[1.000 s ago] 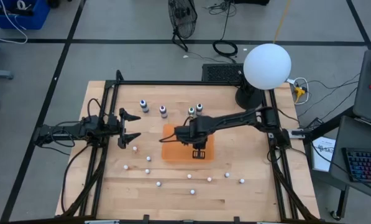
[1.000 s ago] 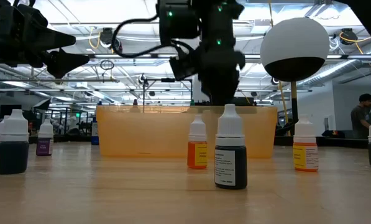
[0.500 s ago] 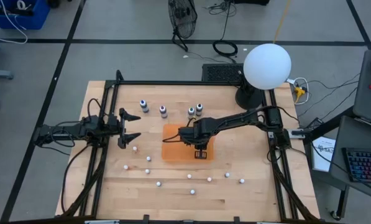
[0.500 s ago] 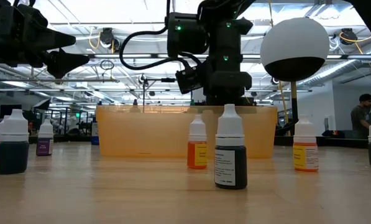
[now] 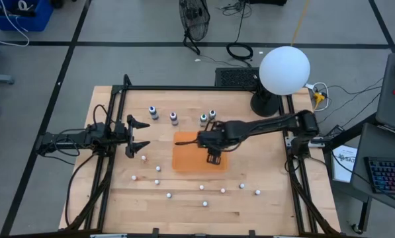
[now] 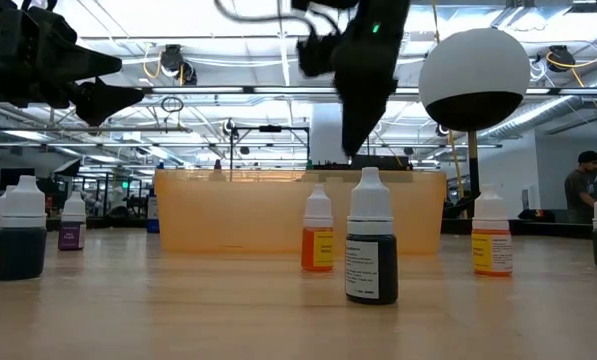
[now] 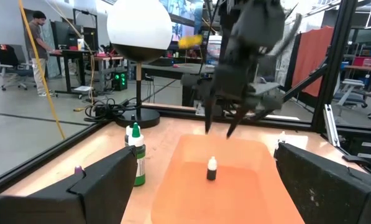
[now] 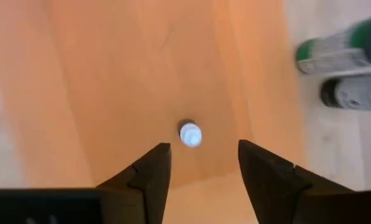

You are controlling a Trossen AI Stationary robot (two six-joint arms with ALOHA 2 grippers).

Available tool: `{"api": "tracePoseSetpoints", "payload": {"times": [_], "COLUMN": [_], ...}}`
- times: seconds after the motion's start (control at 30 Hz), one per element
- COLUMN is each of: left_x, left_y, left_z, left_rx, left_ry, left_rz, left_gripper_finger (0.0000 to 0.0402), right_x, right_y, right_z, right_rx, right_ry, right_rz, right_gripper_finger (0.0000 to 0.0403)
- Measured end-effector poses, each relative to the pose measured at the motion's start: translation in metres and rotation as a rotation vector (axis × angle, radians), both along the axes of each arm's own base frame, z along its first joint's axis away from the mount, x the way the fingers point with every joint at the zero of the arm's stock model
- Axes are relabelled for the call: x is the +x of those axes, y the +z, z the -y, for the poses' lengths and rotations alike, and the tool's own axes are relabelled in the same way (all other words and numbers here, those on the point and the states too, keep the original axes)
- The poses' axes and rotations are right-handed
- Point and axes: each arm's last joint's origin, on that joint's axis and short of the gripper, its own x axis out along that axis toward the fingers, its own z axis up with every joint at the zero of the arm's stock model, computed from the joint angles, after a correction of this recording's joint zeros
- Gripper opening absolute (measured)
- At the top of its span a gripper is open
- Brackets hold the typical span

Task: Pick & Place food coloring
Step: Put the small red food coloring bottle into the orange bin

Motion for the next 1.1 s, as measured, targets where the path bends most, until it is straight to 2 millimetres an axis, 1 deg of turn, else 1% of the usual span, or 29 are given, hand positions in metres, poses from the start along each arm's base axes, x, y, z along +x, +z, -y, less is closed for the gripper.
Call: {"api": "tracePoseSetpoints", "payload": {"times": [0.13, 0.27, 0.37, 0.5, 0.6, 0.7, 0.77, 0.9, 1.1], "left_x": [0.000, 0.000, 0.000, 0.000, 0.000, 0.000, 0.000, 0.000, 0.000], "left_y": [0.000, 0.000, 0.000, 0.000, 0.000, 0.000, 0.000, 0.000, 0.000], "left_z": [0.000, 0.000, 0.000, 0.000, 0.000, 0.000, 0.000, 0.000, 0.000], "left_rx": [0.000, 0.000, 0.000, 0.000, 0.000, 0.000, 0.000, 0.000, 0.000], "left_ry": [0.000, 0.000, 0.000, 0.000, 0.000, 0.000, 0.000, 0.000, 0.000], "left_rz": [0.000, 0.000, 0.000, 0.000, 0.000, 0.000, 0.000, 0.000, 0.000], "left_gripper_finger": [0.0379, 0.0379, 0.0379, 0.0379, 0.0379, 0.0379, 0.0379, 0.0379, 0.0379], "right_x": [-0.027, -0.061, -0.088, -0.118, -0.136, -0.149, -0.156, -0.161, -0.160], "right_y": [0.029, 0.051, 0.058, 0.059, 0.049, 0.033, 0.020, -0.007, -0.040], "right_z": [-0.019, -0.046, -0.071, -0.109, -0.132, -0.145, -0.149, -0.152, -0.156], "right_rx": [0.032, 0.059, 0.068, 0.063, 0.061, 0.080, 0.090, 0.085, 0.183], "right_ry": [-0.061, -0.168, -0.274, -0.384, -0.440, -0.490, -0.506, -0.501, -0.471], "right_rz": [-0.003, -0.053, -0.124, -0.232, -0.258, -0.339, -0.380, -0.389, -0.346], "right_gripper_finger": [0.0166, 0.0166, 0.0166, 0.0166, 0.0166, 0.0166, 0.0166, 0.0166, 0.0166]}}
